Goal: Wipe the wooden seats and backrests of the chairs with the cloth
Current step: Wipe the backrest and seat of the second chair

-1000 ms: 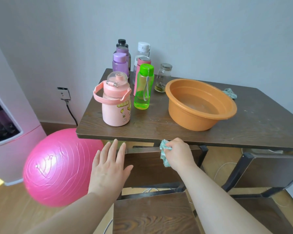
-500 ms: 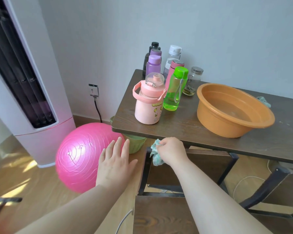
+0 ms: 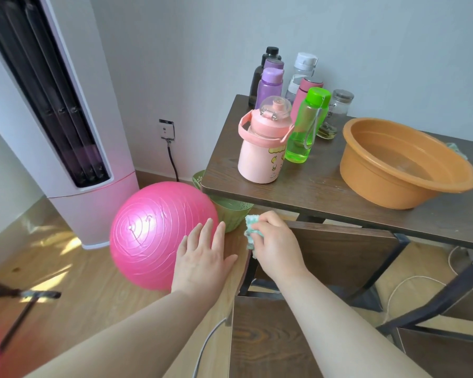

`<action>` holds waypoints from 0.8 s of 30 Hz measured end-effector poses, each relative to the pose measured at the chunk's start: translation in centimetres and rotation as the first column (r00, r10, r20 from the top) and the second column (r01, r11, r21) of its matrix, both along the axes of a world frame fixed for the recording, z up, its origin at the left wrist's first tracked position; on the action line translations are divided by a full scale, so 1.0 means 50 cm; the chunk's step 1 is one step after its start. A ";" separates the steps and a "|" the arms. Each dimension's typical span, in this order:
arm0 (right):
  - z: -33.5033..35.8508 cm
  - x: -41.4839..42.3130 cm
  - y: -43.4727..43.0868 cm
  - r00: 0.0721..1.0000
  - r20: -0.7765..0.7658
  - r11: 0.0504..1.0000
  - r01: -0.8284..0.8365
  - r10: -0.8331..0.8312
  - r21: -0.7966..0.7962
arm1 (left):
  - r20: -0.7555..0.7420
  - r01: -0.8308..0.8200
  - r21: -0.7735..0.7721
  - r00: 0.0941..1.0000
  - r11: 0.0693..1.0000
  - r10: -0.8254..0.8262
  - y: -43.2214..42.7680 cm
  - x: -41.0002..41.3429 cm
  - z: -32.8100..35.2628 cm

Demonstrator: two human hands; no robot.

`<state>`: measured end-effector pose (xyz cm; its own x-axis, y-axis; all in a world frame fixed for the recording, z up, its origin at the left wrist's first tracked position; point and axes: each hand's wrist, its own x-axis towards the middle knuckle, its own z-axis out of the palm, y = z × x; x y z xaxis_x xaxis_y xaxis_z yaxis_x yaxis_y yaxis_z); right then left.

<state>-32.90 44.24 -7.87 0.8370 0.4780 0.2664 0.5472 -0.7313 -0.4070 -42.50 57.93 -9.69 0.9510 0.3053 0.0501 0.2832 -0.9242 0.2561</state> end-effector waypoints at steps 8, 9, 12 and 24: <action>-0.117 -0.053 -0.092 0.976 -0.217 0.999 0.025 -0.030 -0.026 | -0.090 0.024 -0.029 0.996 0.999 -0.027 -0.051 -0.004 -0.068; -0.132 -0.058 -0.114 0.961 -0.270 0.998 0.063 -0.062 -0.004 | -0.109 0.035 -0.032 0.993 0.999 -0.038 -0.063 -0.003 -0.076; -0.163 -0.067 -0.183 0.885 -0.435 0.975 0.212 -0.163 0.067 | -0.168 0.079 -0.019 0.982 0.997 -0.081 -0.105 0.001 -0.101; -0.341 -0.043 -0.484 0.545 -0.776 0.851 0.524 -0.318 0.019 | -0.302 0.133 -0.080 0.941 0.988 -0.152 -0.307 0.032 -0.224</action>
